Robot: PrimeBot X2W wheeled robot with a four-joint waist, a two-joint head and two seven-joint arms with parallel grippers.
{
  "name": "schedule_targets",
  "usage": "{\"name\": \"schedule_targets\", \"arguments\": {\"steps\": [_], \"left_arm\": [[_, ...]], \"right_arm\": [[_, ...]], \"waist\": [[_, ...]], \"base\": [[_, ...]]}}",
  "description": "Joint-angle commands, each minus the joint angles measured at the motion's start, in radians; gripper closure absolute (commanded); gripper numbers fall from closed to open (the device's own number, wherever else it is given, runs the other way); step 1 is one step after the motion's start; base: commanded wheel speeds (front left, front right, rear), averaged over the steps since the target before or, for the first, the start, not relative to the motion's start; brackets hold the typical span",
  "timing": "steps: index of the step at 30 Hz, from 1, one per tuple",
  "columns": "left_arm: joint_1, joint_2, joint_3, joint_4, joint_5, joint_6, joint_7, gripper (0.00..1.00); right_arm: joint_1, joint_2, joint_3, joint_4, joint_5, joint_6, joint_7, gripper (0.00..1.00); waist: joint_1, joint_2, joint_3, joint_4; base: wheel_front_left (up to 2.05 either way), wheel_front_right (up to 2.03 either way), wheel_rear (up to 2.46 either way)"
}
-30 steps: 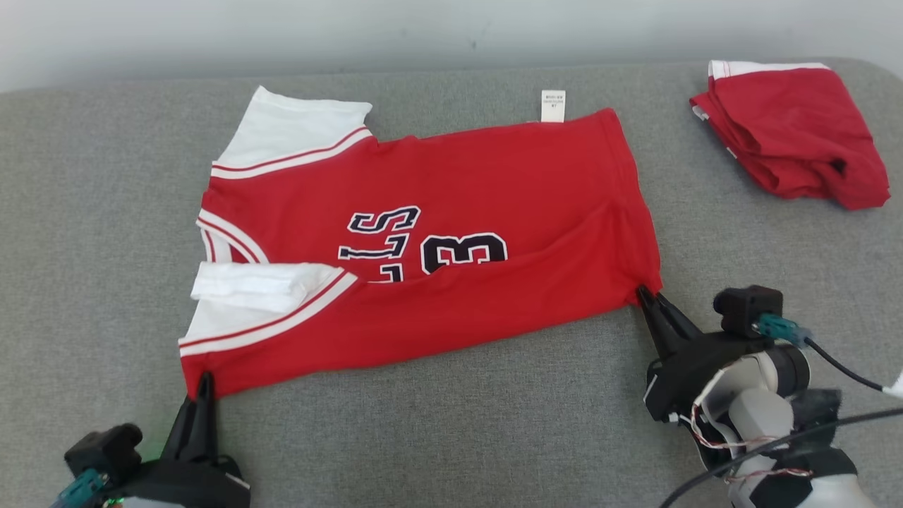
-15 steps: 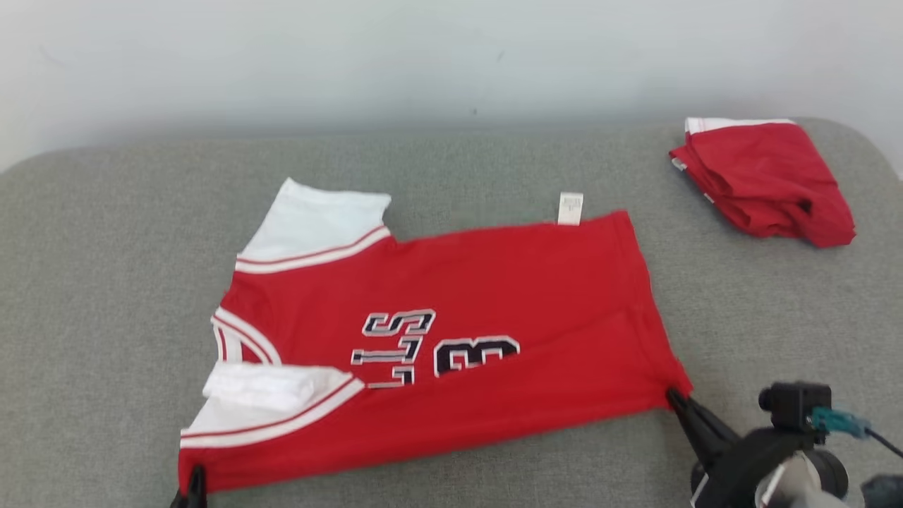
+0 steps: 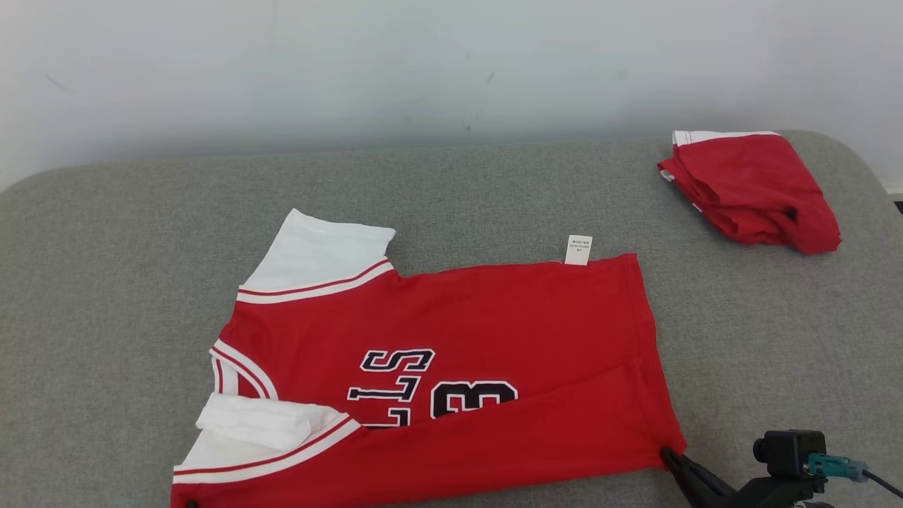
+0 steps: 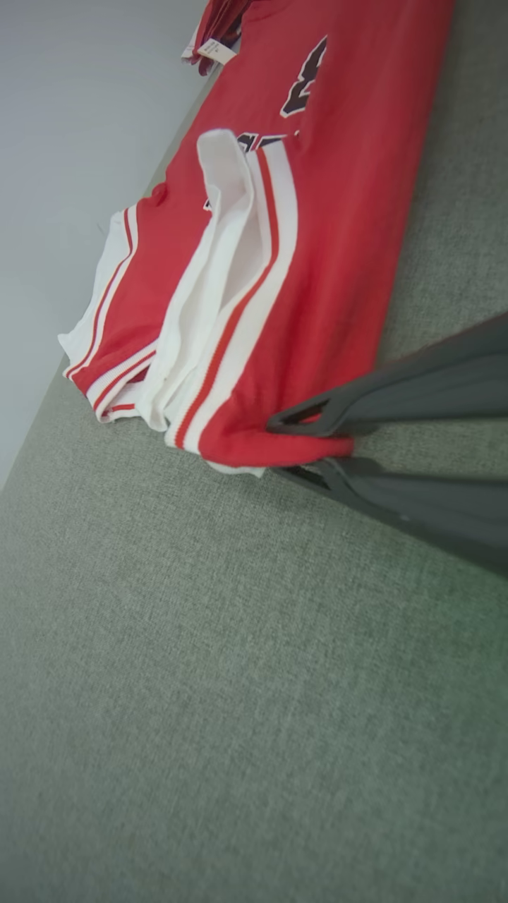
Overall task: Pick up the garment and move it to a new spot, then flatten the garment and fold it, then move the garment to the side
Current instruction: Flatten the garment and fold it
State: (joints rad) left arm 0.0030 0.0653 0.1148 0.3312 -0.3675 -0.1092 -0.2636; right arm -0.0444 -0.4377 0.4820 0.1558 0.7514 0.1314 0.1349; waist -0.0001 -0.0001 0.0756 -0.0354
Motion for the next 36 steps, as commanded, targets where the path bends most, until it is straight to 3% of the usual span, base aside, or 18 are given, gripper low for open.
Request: {"name": "schedule_targets", "arguments": {"steps": [1, 2, 3, 11, 19, 26, 30, 36], "left_arm": [[0.012, 0.004, 0.004, 0.006, 0.009, 0.007, -0.002, 0.6], [0.012, 0.003, 0.003, 0.007, 0.013, 0.008, -0.002, 0.2], [0.013, 0.003, 0.001, 0.006, 0.015, 0.01, -0.002, 0.0], [0.039, -0.009, 0.009, -0.109, 0.032, 0.031, -0.001, 0.0], [0.057, -0.013, -0.002, -0.339, 0.169, 0.078, -0.001, 0.0], [0.048, -0.014, -0.014, -0.441, 0.209, 0.132, -0.001, 0.0], [0.02, -0.014, -0.03, -0.45, 0.202, 0.155, -0.001, 0.0], [-0.014, -0.013, -0.044, -0.364, 0.22, 0.138, -0.001, 0.0]], "right_arm": [[0.015, 0.004, -0.015, -0.006, -0.015, -0.002, 0.005, 0.0], [0.019, 0.012, -0.025, -0.011, -0.022, -0.002, 0.009, 0.0], [0.02, 0.015, -0.034, -0.015, -0.034, -0.002, 0.01, 0.0], [0.04, 0.04, -0.117, -0.086, -0.085, -0.001, -0.029, 0.0], [0.033, 0.08, -0.146, -0.131, -0.14, -0.001, -0.178, 0.0], [0.027, 0.127, -0.17, -0.119, -0.24, -0.001, -0.31, 0.0], [0.021, 0.168, -0.182, -0.093, -0.279, -0.001, -0.347, 0.0], [-0.006, 0.205, -0.186, -0.055, -0.318, -0.001, -0.37, 0.0]], "waist": [[0.0001, 0.0001, 0.0, 0.002], [0.0001, 0.0001, 0.0, 0.002], [0.0001, 0.0001, 0.0, 0.002], [0.0001, 0.0001, -0.001, 0.016], [0.0001, 0.0001, -0.009, 0.035], [0.0001, 0.0001, -0.011, 0.038], [0.0001, 0.0001, -0.013, 0.033], [0.0001, 0.0001, -0.014, 0.019]], "base": [[0.0, 0.0, 0.0], [0.0, 0.0, 0.0], [0.0, 0.0, 0.0], [0.0, 0.0, 0.0], [0.0, 0.0, 0.0], [0.0, 0.0, 0.0], [0.0, 0.0, 0.0], [0.0, 0.0, 0.0]]}}
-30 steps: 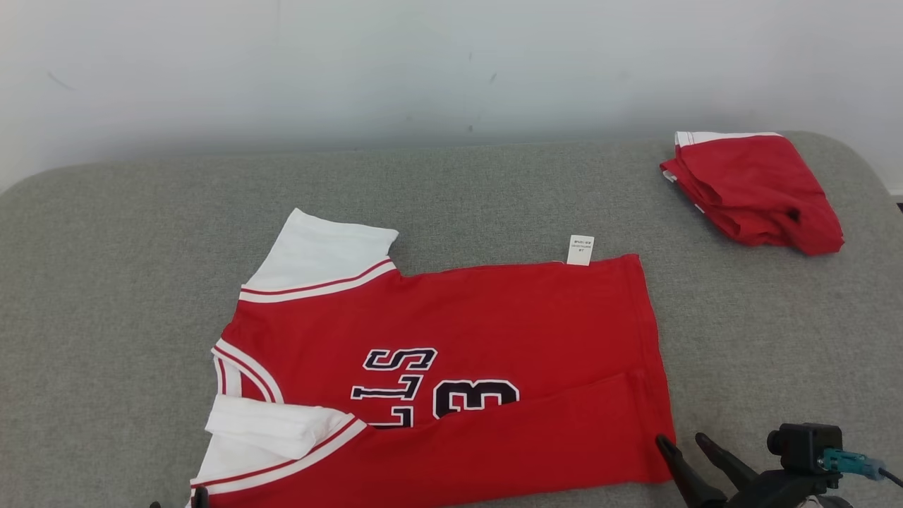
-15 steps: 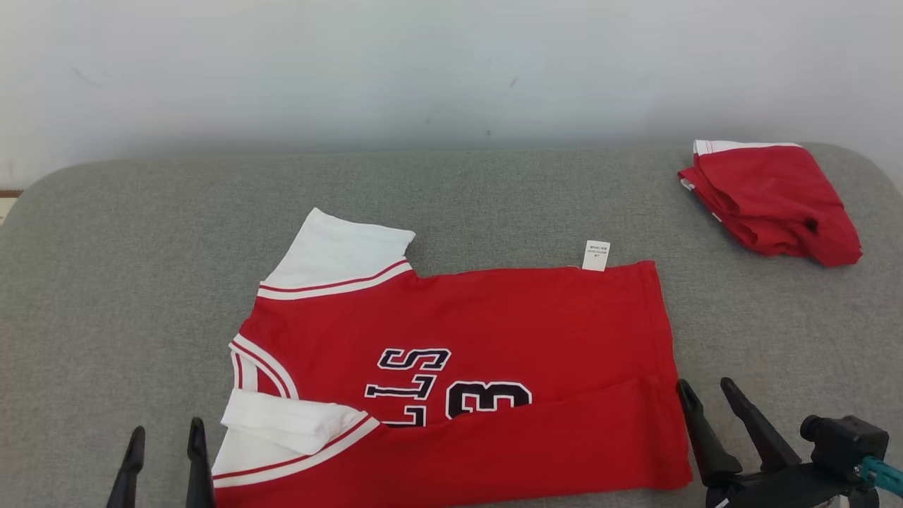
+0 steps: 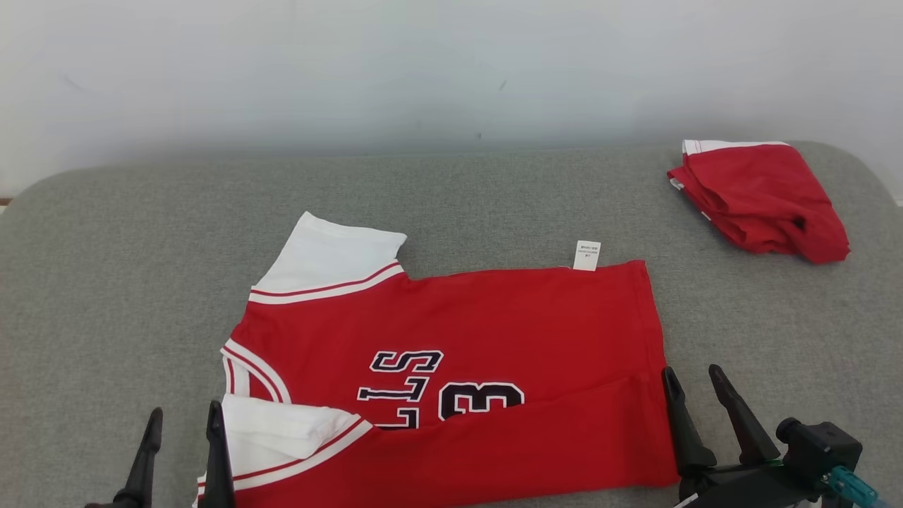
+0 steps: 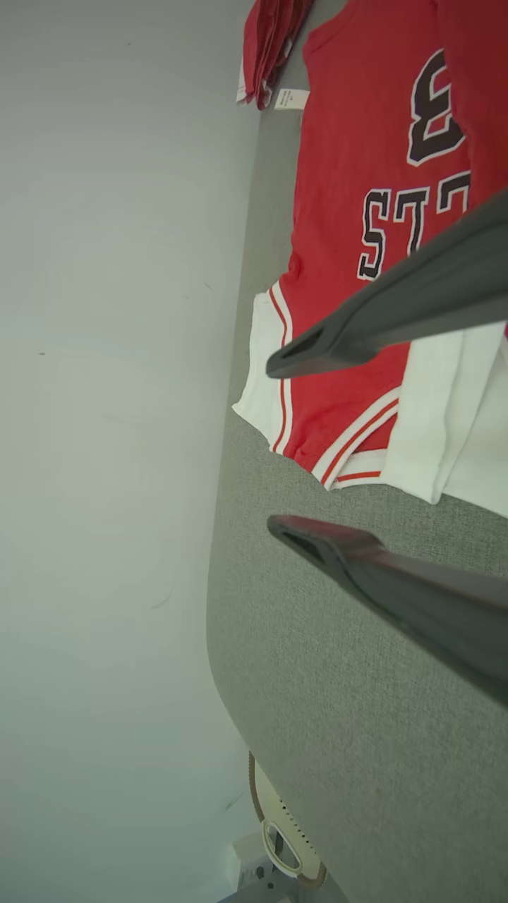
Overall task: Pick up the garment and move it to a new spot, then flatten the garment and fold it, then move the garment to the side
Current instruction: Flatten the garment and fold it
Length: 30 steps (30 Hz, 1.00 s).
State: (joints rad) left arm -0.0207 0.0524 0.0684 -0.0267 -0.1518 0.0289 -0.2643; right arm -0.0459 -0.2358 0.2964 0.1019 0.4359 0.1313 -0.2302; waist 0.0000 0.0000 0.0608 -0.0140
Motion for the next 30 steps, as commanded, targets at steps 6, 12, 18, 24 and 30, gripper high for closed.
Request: {"name": "schedule_targets", "arguments": {"steps": [6, 12, 18, 24, 30], "left_arm": [[-0.027, 0.026, -0.002, 0.105, 0.046, 0.011, 0.0, 0.0], [-0.036, 0.03, 0.008, 0.091, 0.06, 0.025, 0.0, 0.0], [-0.031, 0.024, 0.007, 0.083, 0.061, 0.02, 0.0, 0.0], [-0.081, 0.033, 0.003, 0.107, 0.036, -0.018, 0.0, 0.0], [-0.184, 0.091, 0.0, 0.158, 0.022, -0.074, 0.014, 0.0]], "right_arm": [[-0.023, 0.017, 0.002, 0.022, -0.04, -0.001, -0.018, 0.0], [-0.019, 0.033, -0.012, 0.031, -0.071, -0.001, -0.027, 0.0], [-0.024, 0.046, -0.018, 0.039, -0.095, -0.001, -0.033, 0.0], [-0.045, 0.055, -0.035, 0.053, -0.126, -0.001, -0.035, 0.0], [-0.103, 0.057, 0.0, 0.058, -0.148, -0.001, -0.034, 0.0]], "waist": [[0.0, 0.0, 0.01, -0.016], [0.0, 0.0, 0.008, -0.007], [0.0, 0.0, 0.001, 0.003], [0.0, 0.0, 0.004, -0.012], [0.0, 0.0, 0.032, -0.061]], "base": [[0.0, 0.0, 0.0], [0.0, 0.0, 0.0], [0.0, 0.0, 0.0], [0.0, 0.0, 0.0], [0.0, 0.0, 0.0]]}}
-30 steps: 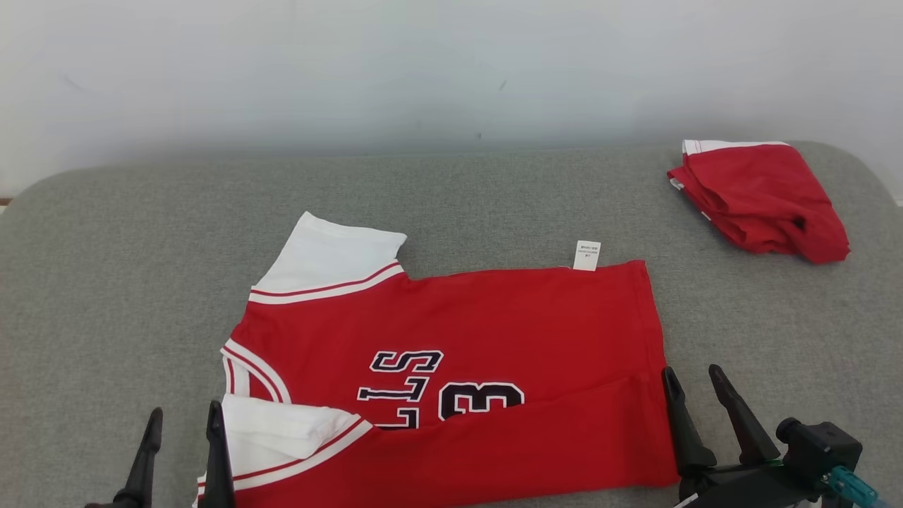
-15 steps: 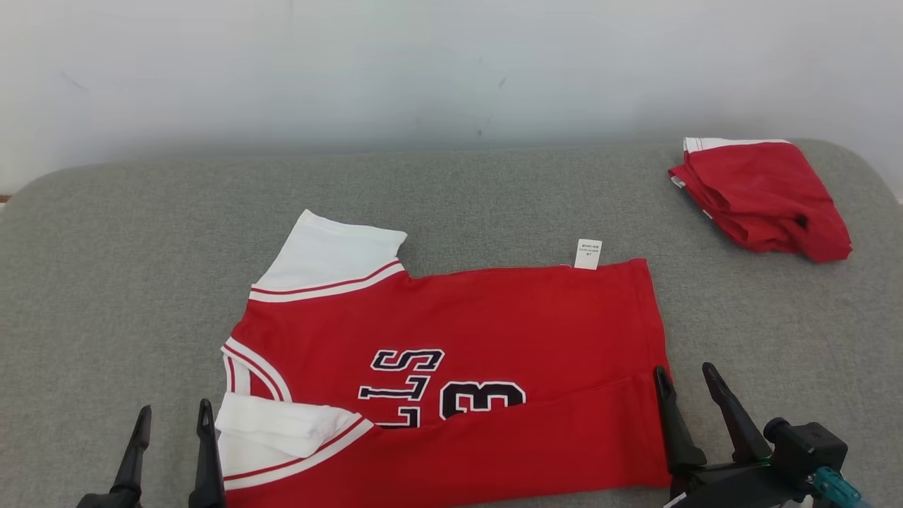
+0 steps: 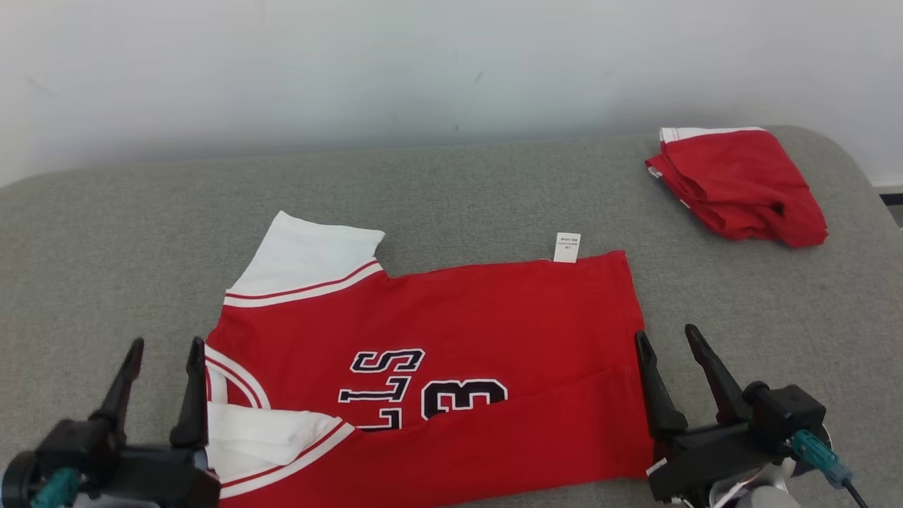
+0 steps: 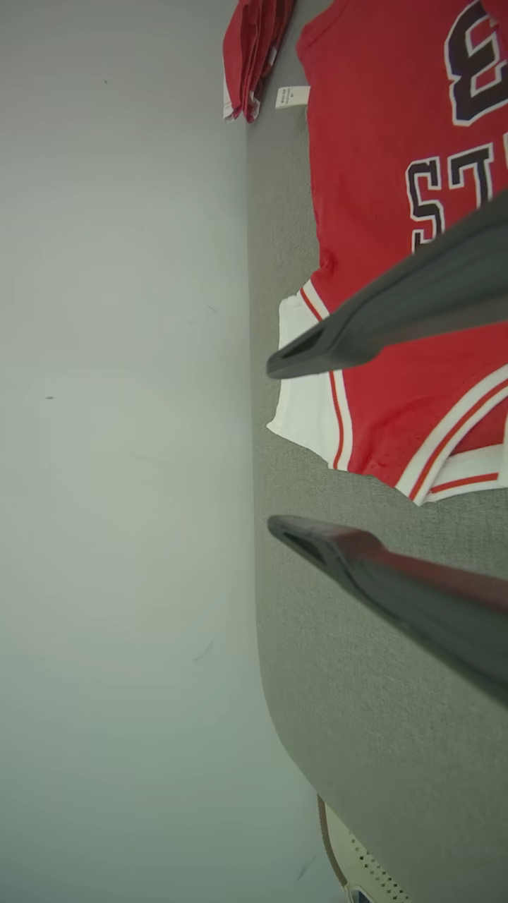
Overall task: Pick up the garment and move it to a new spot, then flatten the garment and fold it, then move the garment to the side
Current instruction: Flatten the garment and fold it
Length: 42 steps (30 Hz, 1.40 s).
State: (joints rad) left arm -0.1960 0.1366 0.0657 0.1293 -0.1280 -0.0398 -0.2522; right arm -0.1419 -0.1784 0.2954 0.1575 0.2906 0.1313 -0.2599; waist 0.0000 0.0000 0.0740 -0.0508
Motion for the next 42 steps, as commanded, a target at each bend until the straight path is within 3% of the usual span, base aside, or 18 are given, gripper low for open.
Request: {"name": "schedule_targets", "arguments": {"steps": [1, 9, 25, 33, 42], "left_arm": [[-0.033, 0.021, 0.002, 0.01, -0.006, -0.013, 0.013, 0.0], [-0.272, 0.151, -0.011, 0.113, -0.124, -0.083, 0.15, 0.0], [-0.642, 0.385, -0.228, 0.385, -0.35, -0.09, 0.324, 0.0], [-0.737, 0.413, -0.317, 0.506, -0.384, -0.09, 0.331, 0.0], [-0.789, 0.441, -0.383, 0.603, -0.389, -0.09, 0.314, 0.0]], "right_arm": [[-0.025, 0.001, 0.007, 0.01, -0.007, -0.001, 0.0, 0.0], [-0.207, 0.019, 0.046, 0.098, 0.0, -0.001, 0.011, 0.0], [-0.566, 0.085, 0.103, 0.413, 0.014, -0.001, 0.021, 0.0], [-0.669, 0.112, 0.138, 0.528, 0.04, -0.001, 0.003, 0.0], [-0.707, 0.121, 0.173, 0.563, 0.063, -0.001, -0.005, 0.0]], "waist": [[0.0, 0.0, 0.028, -0.037], [0.0, 0.0, 0.13, -0.132], [0.0, 0.0, 0.313, -0.244], [0.0, 0.0, 0.348, -0.264], [0.0, 0.0, 0.359, -0.287]], "base": [[0.0, 0.0, 0.0], [0.0, 0.0, 0.0], [0.0, 0.0, 0.0], [0.0, 0.0, 0.0], [0.0, 0.0, 0.0]]}}
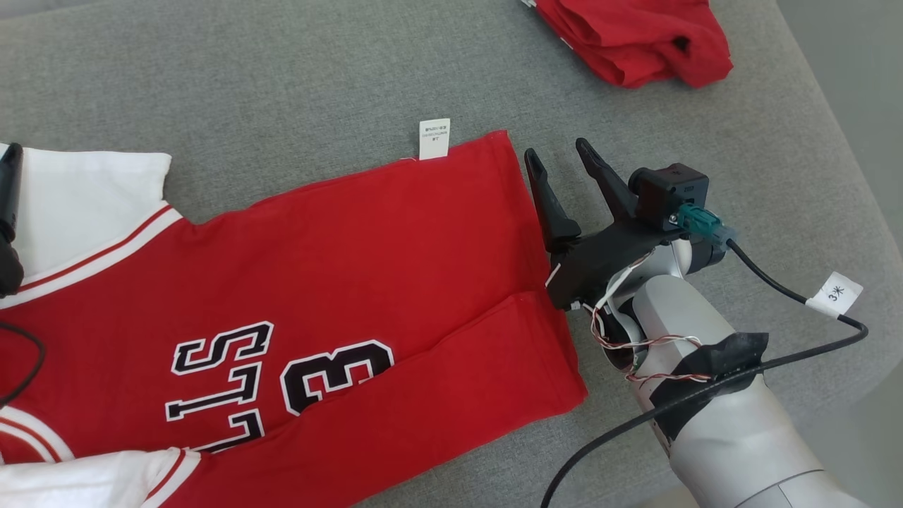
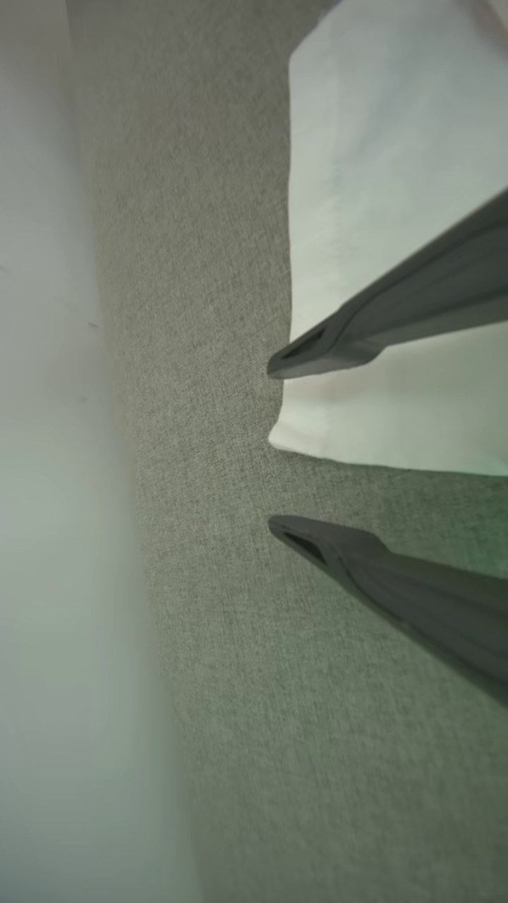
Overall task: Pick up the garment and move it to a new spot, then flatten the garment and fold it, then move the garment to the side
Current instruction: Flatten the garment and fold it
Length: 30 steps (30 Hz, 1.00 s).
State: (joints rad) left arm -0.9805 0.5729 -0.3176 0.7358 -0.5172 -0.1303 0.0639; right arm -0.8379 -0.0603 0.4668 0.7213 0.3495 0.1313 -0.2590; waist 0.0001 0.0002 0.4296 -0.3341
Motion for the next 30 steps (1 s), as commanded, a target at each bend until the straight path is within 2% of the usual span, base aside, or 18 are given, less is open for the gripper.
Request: {"name": "schedule_targets", "arguments": {"steps": [1, 10, 11, 12, 13, 22, 30], "left_arm": [[-0.009, 0.004, -0.005, 0.005, -0.002, 0.0, -0.002, 0.0], [-0.049, 0.006, -0.074, 0.065, -0.037, 0.0, 0.021, 0.0], [-0.053, 0.008, -0.085, 0.07, -0.034, 0.0, 0.023, 0.51], [-0.058, 0.009, -0.09, 0.075, -0.037, 0.0, 0.017, 0.69], [-0.064, 0.01, -0.093, 0.079, -0.04, 0.0, 0.011, 1.0], [-0.084, 0.002, -0.154, 0.078, -0.059, 0.0, -0.045, 1.0], [-0.082, -0.011, -0.203, -0.008, -0.078, 0.0, -0.113, 1.0]], "right_arm": [[-0.014, 0.003, 0.004, 0.0, 0.004, -0.001, -0.006, 0.0], [-0.012, 0.007, 0.007, -0.014, 0.009, -0.001, -0.007, 0.0], [-0.013, 0.007, 0.009, -0.014, 0.01, -0.001, -0.007, 0.0], [-0.015, 0.007, 0.009, -0.015, 0.011, -0.001, -0.006, 0.0], [-0.016, 0.008, 0.009, -0.015, 0.011, -0.001, -0.006, 0.0], [-0.044, 0.009, 0.037, 0.066, 0.037, -0.001, -0.006, 0.0], [-0.117, 0.003, 0.065, 0.198, 0.087, -0.001, 0.03, 0.0]], "waist": [[-0.0001, -0.0002, 0.005, -0.006], [-0.0001, -0.0002, 0.017, -0.014], [-0.0001, -0.0002, 0.018, -0.014], [-0.0001, -0.0002, 0.018, -0.014], [-0.0001, -0.0002, 0.018, -0.012], [-0.0001, -0.0002, -0.005, 0.023], [-0.0001, -0.0002, -0.01, 0.082]], "base": [[0.0, 0.0, 0.0], [0.0, 0.0, 0.0], [0.0, 0.0, 0.0], [0.0, 0.0, 0.0], [0.0, 0.0, 0.0], [0.0, 0.0, 0.0], [0.0, 0.0, 0.0]]}}
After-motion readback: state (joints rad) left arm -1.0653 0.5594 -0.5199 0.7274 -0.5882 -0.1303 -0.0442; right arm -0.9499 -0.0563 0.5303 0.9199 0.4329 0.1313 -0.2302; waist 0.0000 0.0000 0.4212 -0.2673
